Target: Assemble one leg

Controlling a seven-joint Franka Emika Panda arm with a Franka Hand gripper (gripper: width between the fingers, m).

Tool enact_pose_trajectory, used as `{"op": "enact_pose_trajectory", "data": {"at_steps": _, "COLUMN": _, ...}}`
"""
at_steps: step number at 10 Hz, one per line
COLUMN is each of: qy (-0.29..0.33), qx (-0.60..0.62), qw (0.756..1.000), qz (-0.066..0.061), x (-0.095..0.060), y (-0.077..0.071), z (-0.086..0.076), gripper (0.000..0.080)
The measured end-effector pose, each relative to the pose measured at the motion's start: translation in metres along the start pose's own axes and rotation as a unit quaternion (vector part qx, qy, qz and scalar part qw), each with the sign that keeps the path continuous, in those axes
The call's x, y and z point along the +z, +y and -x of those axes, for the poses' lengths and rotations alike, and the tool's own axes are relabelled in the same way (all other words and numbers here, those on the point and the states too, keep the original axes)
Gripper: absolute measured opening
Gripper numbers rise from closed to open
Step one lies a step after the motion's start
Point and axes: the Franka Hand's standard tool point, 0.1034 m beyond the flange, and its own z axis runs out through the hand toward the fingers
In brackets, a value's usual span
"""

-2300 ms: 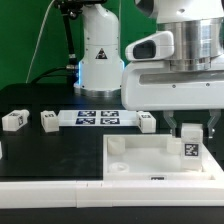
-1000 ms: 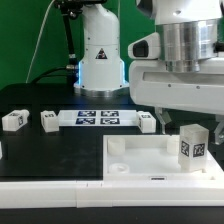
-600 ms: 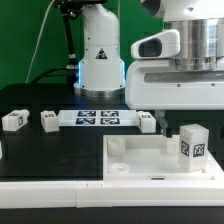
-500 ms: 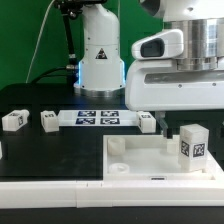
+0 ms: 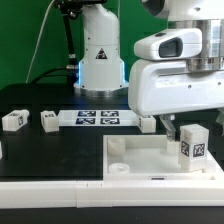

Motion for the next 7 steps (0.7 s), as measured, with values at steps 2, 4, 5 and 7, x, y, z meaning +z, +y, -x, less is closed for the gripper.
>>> {"op": "enact_pose_trajectory", "data": {"at_steps": 2, "qy": 0.000, "qx": 0.000, "qw": 1.000, "qz": 0.000, "x": -0.0001, "y": 0.0008, "z": 0.0000, "gripper": 0.0391}}
{"op": "enact_pose_trajectory", "data": {"at_steps": 4, "qy": 0.000, "qx": 0.021, "qw": 1.000, "qz": 0.000, "x": 0.0000, "y": 0.0008, "z": 0.0000, "gripper": 0.0291}}
{"op": "enact_pose_trajectory", "data": {"at_steps": 5, "qy": 0.000, "qx": 0.043, "qw": 0.999, "qz": -0.004, "x": 0.0003, "y": 0.0017, "z": 0.0005, "gripper": 0.0291}}
{"op": "enact_pose_trajectory", "data": {"at_steps": 7, "qy": -0.002, "qx": 0.171, "qw": 0.985, "qz": -0.012, "x": 0.0005, "y": 0.0037, "z": 0.0008, "gripper": 0.0291}}
